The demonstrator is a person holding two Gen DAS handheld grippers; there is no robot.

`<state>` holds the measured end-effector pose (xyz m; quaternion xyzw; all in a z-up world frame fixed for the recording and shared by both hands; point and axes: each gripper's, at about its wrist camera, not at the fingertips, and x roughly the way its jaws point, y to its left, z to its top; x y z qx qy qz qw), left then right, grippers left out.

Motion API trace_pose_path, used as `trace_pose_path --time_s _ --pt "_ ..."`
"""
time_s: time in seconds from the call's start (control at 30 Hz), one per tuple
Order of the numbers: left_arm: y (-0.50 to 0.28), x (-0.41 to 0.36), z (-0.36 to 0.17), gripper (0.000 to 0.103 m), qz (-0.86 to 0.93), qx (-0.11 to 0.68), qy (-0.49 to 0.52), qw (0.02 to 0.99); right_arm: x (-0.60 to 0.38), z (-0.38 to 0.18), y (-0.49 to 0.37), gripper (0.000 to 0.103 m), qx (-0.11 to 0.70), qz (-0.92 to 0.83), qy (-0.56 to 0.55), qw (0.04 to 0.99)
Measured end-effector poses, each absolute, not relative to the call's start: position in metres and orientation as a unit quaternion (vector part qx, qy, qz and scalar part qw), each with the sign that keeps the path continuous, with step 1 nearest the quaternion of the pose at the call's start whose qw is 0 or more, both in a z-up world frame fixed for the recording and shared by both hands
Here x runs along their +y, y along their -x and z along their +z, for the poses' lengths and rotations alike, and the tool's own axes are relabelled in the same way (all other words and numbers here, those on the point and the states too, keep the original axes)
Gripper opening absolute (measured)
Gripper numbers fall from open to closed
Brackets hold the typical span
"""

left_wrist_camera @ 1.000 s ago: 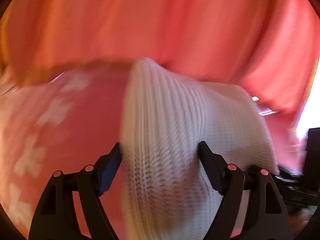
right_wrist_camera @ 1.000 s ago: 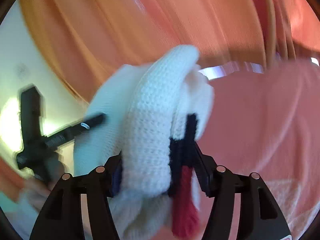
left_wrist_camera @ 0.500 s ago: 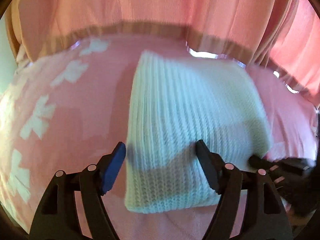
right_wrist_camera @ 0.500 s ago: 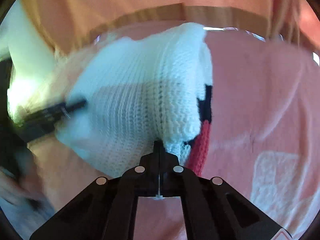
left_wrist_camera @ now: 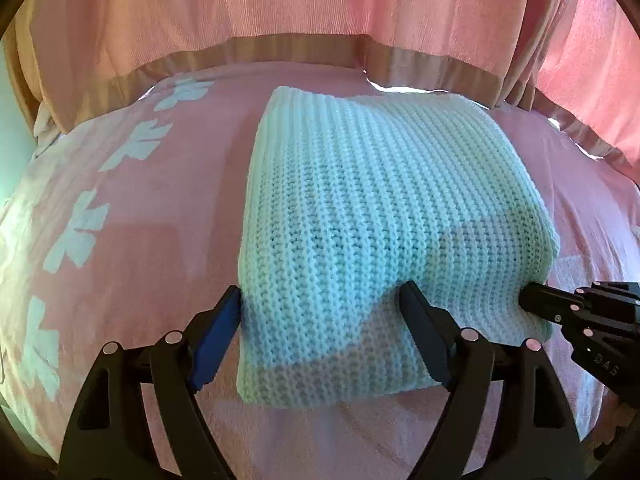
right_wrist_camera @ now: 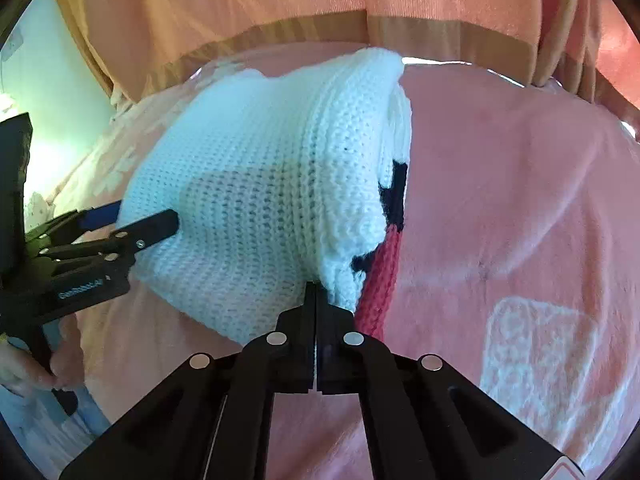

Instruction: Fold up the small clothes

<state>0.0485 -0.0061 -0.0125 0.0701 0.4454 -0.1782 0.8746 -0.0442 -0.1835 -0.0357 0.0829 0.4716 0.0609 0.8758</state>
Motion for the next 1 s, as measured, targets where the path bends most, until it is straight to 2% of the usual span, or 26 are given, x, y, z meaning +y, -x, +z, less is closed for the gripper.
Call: trace_pose_path --time_s 0.1,0.13,0.17,0.23,0.3,0.33,0.37,0.47,0.73,1.0 --pt "-0.039 -0.004 -0.001 0.077 -0.182 0.436 -0.064 0.879 -0.183 -0.010 0.066 0.000 0.429 0.054 -0.073 0.899" --pt "-0.035 -0.003 0.004 0.077 -0.182 0.429 -0.064 0.883 -0.183 -0.001 0.075 0.011 0.412 0.046 -0.064 0.908" --pt "-0.031 -0.002 0.007 0.077 -0.177 0.423 -0.066 0.886 -0.181 0.007 0.083 0.017 0.393 0.032 -0.052 0.917" --pt "-0.024 -0.002 0.012 0.086 -0.166 0.413 -0.065 0.893 -0.179 0.016 0.099 0.018 0.365 0.014 -0.030 0.931" --pt "-0.017 0.000 0.017 0.088 -0.153 0.403 -0.056 0.901 -0.176 0.016 0.112 0.026 0.354 0.008 -0.033 0.935" --pt "-0.013 0.000 0.019 0.088 -0.144 0.399 -0.052 0.904 -0.174 0.014 0.118 0.039 0.350 0.001 -0.035 0.936" --pt "-0.010 -0.001 0.019 0.089 -0.136 0.397 -0.051 0.906 -0.175 0.013 0.124 0.047 0.349 -0.004 -0.036 0.936" --pt "0.001 -0.004 0.018 0.090 -0.119 0.395 -0.048 0.910 -0.163 0.008 0.129 0.057 0.348 -0.030 -0.022 0.937" --pt "0.029 -0.018 0.004 0.090 -0.104 0.375 -0.073 0.918 -0.158 -0.005 0.135 0.069 0.344 -0.075 -0.010 0.936" --pt "0.035 -0.016 0.000 0.090 -0.103 0.373 -0.069 0.919 -0.168 -0.022 0.139 0.070 0.370 -0.081 -0.052 0.924"
